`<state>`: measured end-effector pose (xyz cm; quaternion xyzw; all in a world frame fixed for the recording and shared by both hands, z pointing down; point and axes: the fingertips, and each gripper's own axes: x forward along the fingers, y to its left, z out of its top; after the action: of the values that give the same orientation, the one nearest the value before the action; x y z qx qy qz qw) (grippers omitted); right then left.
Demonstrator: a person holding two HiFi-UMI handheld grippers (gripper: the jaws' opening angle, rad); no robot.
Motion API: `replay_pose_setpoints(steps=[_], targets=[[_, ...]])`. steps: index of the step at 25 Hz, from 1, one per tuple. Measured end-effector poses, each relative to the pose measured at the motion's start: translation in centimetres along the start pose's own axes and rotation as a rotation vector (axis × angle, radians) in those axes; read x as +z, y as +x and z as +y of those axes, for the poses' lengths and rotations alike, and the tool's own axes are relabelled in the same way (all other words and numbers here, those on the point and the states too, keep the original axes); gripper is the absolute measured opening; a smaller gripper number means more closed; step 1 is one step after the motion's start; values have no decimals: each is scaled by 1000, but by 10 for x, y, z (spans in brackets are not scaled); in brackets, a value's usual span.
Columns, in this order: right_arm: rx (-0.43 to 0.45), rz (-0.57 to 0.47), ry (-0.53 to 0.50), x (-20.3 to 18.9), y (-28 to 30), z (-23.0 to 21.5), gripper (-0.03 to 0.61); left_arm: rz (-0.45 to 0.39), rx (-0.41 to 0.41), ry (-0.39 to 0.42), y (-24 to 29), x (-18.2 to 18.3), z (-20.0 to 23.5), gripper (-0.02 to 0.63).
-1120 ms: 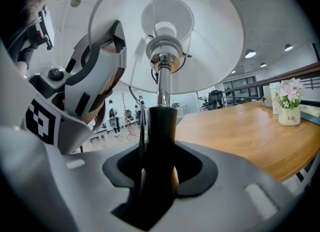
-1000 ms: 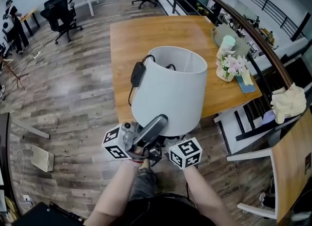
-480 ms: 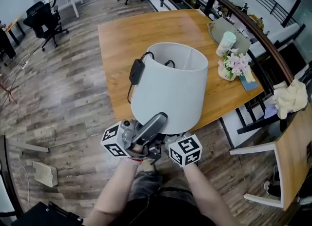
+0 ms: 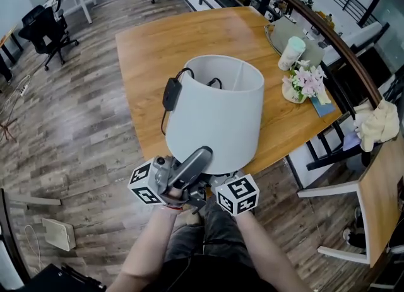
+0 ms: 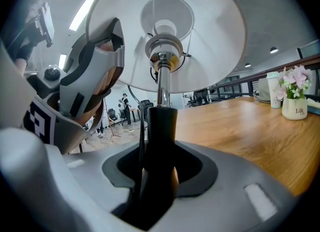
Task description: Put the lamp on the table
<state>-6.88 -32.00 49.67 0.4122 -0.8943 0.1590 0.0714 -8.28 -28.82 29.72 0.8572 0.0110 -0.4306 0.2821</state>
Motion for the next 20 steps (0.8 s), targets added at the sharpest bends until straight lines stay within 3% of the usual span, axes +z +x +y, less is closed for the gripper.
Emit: replay_pose_setpoints(steps=[20], targets=[[0,20,-69,16,65,-55,169,10,-18,-15,5,27,68,-1]])
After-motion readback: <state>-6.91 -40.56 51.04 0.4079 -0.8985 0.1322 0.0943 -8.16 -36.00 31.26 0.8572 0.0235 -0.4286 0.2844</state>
